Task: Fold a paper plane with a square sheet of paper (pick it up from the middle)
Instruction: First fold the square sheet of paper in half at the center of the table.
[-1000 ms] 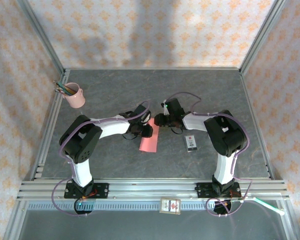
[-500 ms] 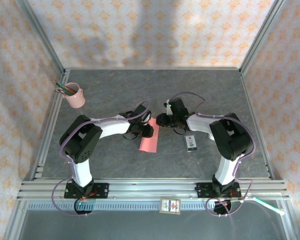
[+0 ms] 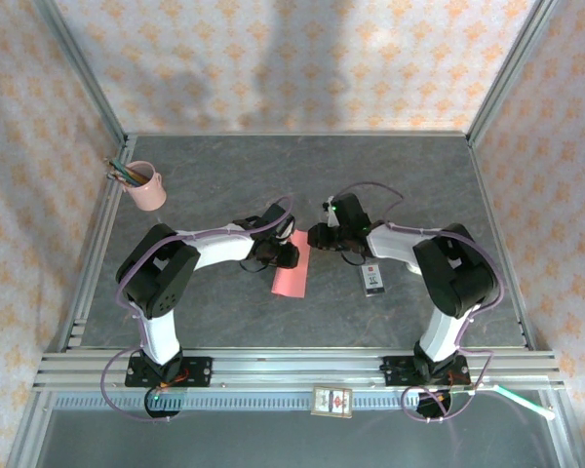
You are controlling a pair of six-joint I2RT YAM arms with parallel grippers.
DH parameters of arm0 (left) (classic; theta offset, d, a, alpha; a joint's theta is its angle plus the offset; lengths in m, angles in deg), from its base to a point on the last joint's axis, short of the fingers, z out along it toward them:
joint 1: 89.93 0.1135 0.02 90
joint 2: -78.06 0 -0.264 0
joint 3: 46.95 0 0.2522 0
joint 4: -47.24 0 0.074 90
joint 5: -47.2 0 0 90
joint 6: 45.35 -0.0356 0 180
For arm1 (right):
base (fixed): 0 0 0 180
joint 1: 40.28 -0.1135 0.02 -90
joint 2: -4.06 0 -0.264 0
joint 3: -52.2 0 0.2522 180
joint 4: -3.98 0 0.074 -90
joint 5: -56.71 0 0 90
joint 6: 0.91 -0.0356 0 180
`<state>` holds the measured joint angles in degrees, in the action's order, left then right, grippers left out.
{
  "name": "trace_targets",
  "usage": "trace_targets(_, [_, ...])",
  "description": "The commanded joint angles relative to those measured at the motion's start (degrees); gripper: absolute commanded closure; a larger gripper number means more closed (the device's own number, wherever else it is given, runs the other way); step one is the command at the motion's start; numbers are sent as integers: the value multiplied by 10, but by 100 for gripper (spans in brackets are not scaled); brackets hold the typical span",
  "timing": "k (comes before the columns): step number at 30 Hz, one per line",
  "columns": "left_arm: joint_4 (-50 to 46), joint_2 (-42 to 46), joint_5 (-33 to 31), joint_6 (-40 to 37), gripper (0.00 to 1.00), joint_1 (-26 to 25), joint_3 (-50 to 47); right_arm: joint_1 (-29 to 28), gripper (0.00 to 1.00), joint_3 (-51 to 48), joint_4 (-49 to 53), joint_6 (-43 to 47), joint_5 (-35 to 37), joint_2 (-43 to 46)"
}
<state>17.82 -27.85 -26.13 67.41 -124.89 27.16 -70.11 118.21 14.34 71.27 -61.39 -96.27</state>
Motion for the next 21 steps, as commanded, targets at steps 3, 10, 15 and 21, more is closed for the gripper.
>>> trace_targets(3, [-69, -69, -157, -21, 62, 25, -35, 3, 70, -14, 13, 10, 20, 23])
trace_targets(10, [-68, -70, -154, -21, 64, 26, -33, 3, 70, -19, 11, 10, 22, 20])
trace_targets(15, [-66, -70, -153, -20, 64, 27, -33, 3, 70, -20, 11, 11, 23, 20])
trace_targets(21, [-64, -73, -154, -23, 63, 27, -33, 3, 70, -20, 10, 10, 22, 19])
